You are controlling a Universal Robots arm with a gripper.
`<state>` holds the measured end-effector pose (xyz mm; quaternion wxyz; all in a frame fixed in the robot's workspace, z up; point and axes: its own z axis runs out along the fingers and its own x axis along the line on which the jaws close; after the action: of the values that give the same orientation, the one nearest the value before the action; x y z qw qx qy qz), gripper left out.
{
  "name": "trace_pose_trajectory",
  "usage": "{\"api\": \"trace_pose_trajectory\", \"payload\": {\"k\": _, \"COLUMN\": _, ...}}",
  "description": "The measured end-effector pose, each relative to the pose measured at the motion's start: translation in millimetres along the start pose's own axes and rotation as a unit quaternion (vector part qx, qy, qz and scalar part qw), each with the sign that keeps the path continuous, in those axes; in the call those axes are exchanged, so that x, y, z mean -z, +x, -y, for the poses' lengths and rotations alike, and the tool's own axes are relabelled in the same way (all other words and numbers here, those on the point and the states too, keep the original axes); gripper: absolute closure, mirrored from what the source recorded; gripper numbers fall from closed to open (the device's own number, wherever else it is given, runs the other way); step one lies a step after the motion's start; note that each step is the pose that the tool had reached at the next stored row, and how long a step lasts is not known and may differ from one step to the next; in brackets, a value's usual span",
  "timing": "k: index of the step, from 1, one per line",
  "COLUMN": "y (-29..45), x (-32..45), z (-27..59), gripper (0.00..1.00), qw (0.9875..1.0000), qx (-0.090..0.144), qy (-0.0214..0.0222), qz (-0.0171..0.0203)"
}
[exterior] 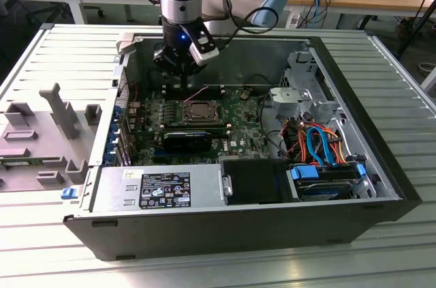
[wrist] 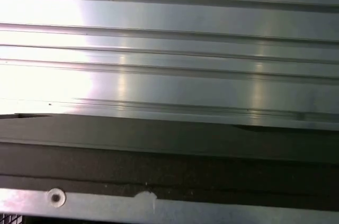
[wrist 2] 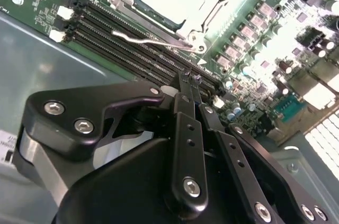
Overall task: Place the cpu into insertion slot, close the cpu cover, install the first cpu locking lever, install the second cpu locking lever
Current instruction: 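Install the first cpu locking lever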
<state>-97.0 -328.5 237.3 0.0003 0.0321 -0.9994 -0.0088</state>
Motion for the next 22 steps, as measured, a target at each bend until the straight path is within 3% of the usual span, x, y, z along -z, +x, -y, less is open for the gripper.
{"api": "trace_pose_trajectory", "payload": {"k": 22, "y": -13.5, "x": -25.0, "z": 5.8, "gripper": 0.89, "qw": 0.9995, "qx": 0.031, "qy": 0.0014, "qz": -0.0009}}
